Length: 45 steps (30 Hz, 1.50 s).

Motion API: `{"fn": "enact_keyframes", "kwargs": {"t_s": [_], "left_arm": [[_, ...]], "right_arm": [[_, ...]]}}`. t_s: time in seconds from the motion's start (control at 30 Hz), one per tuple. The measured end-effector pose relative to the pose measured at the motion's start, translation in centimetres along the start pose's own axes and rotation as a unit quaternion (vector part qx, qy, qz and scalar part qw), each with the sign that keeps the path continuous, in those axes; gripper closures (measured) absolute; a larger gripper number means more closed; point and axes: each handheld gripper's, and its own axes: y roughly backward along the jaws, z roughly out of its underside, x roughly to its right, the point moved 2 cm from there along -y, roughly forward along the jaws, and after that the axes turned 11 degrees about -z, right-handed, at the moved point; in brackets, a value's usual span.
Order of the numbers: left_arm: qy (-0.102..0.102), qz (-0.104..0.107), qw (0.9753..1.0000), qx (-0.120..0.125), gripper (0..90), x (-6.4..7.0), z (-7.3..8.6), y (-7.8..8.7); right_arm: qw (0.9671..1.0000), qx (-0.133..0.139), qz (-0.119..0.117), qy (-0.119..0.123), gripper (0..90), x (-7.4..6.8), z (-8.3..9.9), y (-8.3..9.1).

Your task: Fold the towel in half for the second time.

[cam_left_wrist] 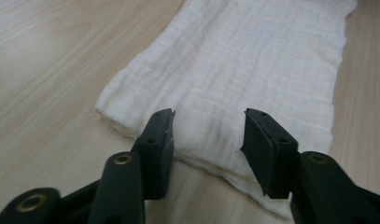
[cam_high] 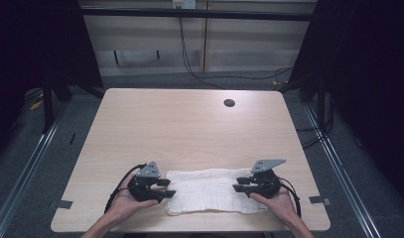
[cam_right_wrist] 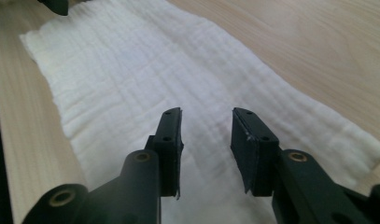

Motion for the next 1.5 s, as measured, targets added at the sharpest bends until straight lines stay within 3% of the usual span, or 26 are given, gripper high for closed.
{"fn": "enact_keyframes", "kwargs": {"t_s": [0.23, 0.37, 0.47, 0.53, 0.67, 0.93, 1.0, 1.13, 1.3, 1.4, 1.5], "left_arm": [[0.029, -0.023, 0.9989, 0.028, 42.0, -1.8, -0.5, 1.4], [0.028, -0.033, 0.9982, 0.041, 41.7, -2.4, -1.4, 2.2], [0.026, -0.037, 0.9982, 0.040, 41.1, -3.3, -2.5, 1.8], [0.031, -0.054, 0.9975, 0.035, 41.1, -4.0, -3.2, 1.3], [0.049, -0.052, 0.9969, 0.033, 41.2, -4.8, -3.7, 0.2], [0.056, -0.052, 0.9967, 0.027, 40.2, -5.4, -2.9, 0.0], [0.051, -0.062, 0.9966, 0.019, 39.7, -5.6, -2.7, -0.1], [0.062, -0.063, 0.9957, 0.025, 38.8, -6.0, -2.4, 0.1], [0.054, -0.059, 0.9967, 0.014, 38.6, -5.7, -2.2, -0.3], [0.046, -0.059, 0.9972, 0.008, 38.5, -5.4, -2.2, -0.6], [0.046, -0.055, 0.9974, 0.005, 38.2, -5.3, -2.2, -0.8]], "right_arm": [[0.9995, 0.000, -0.031, 0.006, 51.9, -1.4, -1.4, -1.6], [0.9987, 0.000, -0.049, 0.012, 47.7, -2.8, -2.7, -3.1], [0.9978, -0.003, -0.060, 0.026, 44.8, -4.1, -3.9, -4.3], [0.9968, 0.000, -0.074, 0.031, 43.4, -4.9, -4.7, -5.2], [0.9947, -0.005, -0.090, 0.048, 40.3, -6.5, -5.8, -6.9], [0.9880, -0.003, -0.141, 0.063, 48.8, -8.2, -7.5, -9.8], [0.9845, -0.009, -0.159, 0.072, 52.0, -8.7, -7.6, -10.7], [0.9782, -0.026, -0.189, 0.082, 56.8, -9.8, -7.7, -12.3], [0.9760, -0.042, -0.193, 0.091, 60.1, -10.5, -7.8, -13.5], [0.9777, -0.056, -0.177, 0.099, 57.2, -10.6, -7.4, -13.9], [0.9764, -0.068, -0.178, 0.102, 54.6, -10.7, -7.0, -14.3]]}}
